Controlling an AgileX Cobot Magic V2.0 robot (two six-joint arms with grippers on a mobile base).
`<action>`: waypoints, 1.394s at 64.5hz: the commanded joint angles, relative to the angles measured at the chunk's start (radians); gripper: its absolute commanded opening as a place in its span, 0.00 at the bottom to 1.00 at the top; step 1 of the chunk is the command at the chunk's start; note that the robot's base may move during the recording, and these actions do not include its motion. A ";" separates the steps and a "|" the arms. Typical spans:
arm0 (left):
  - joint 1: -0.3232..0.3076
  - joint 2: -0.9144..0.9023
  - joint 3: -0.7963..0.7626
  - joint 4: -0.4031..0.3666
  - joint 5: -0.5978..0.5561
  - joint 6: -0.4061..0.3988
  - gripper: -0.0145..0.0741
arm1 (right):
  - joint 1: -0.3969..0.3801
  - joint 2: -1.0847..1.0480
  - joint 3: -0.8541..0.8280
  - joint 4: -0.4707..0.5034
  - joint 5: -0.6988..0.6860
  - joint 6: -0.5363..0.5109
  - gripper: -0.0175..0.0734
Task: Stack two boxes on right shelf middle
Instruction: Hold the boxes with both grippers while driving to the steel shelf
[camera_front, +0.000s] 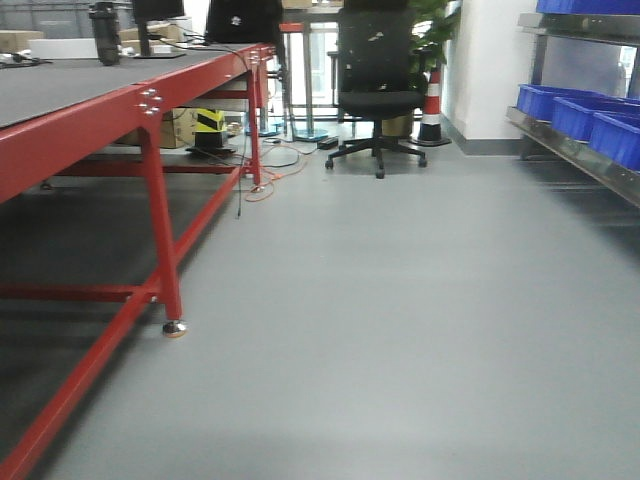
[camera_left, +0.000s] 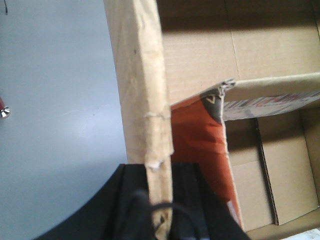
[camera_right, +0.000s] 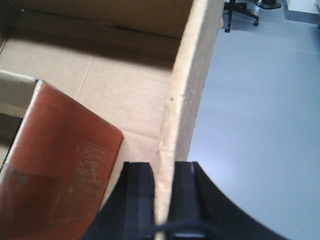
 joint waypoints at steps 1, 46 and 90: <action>-0.002 -0.010 -0.011 0.017 -0.044 -0.003 0.04 | -0.004 -0.013 -0.011 -0.016 -0.058 -0.012 0.02; -0.002 -0.010 -0.011 0.017 -0.044 -0.003 0.04 | -0.004 -0.013 -0.011 -0.016 -0.058 -0.012 0.02; -0.002 -0.010 -0.011 0.017 -0.044 -0.003 0.04 | -0.004 -0.013 -0.011 -0.016 -0.058 -0.012 0.02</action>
